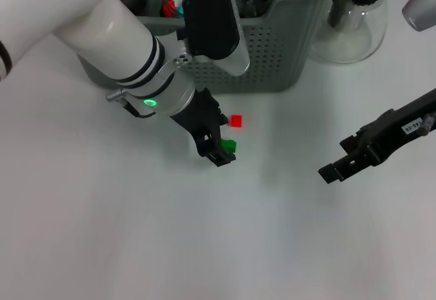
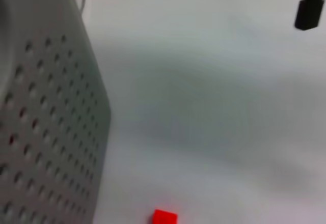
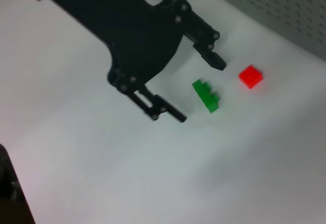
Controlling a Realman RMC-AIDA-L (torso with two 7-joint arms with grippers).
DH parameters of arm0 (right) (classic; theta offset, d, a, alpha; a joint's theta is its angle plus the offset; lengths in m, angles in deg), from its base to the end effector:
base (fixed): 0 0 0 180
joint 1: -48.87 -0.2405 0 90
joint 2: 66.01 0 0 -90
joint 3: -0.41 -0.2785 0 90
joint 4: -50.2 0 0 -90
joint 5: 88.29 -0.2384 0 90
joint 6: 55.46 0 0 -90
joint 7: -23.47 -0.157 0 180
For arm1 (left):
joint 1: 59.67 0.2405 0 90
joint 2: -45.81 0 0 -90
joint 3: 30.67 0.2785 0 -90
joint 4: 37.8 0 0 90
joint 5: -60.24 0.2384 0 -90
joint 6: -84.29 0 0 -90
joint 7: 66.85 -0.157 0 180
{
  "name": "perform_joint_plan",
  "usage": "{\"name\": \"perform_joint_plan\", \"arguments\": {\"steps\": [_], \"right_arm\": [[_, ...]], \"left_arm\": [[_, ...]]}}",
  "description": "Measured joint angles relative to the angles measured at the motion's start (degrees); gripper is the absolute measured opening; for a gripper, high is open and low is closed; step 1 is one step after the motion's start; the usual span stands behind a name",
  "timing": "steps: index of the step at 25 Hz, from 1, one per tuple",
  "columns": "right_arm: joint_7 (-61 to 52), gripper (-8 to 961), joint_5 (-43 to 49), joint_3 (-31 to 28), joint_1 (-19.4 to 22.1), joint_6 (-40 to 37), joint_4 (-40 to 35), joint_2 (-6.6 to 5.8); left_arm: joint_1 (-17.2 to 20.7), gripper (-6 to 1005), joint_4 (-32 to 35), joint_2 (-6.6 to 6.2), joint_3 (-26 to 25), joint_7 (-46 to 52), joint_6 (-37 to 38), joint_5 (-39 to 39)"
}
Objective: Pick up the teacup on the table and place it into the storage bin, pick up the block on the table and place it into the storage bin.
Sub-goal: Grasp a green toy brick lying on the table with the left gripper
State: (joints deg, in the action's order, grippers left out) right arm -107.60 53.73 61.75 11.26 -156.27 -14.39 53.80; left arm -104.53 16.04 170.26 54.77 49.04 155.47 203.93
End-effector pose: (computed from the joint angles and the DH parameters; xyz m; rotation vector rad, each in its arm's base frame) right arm 0.2206 0.3787 -0.0125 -2.8649 1.1059 -0.3235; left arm -0.1697 0.4075 -0.1299 -2.9306 -0.1827 0.5080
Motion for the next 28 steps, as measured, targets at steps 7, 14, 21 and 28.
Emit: {"name": "perform_joint_plan", "arguments": {"steps": [7, 14, 21, 28], "right_arm": [[0.36, 928, 0.00, 0.12, -0.01, 0.53, 0.79, -0.01], [0.48, 927, 0.00, 0.19, -0.01, 0.55, 1.03, -0.02], [0.90, 928, 0.00, -0.07, -0.01, 0.54, 1.23, -0.02], [0.90, 928, 0.08, -0.17, -0.01, 0.54, 1.23, -0.02]], "left_arm": [[-0.24, 647, -1.93, 0.00, 2.31, 0.11, -3.04, 0.09], [-0.83, 603, -3.27, 0.14, 2.95, 0.18, -4.26, -0.11], [-1.16, 596, -4.17, 0.17, 2.98, 0.27, -4.45, -0.11], [-1.21, 553, -4.45, 0.17, 2.98, 0.31, -4.71, -0.08]]}}
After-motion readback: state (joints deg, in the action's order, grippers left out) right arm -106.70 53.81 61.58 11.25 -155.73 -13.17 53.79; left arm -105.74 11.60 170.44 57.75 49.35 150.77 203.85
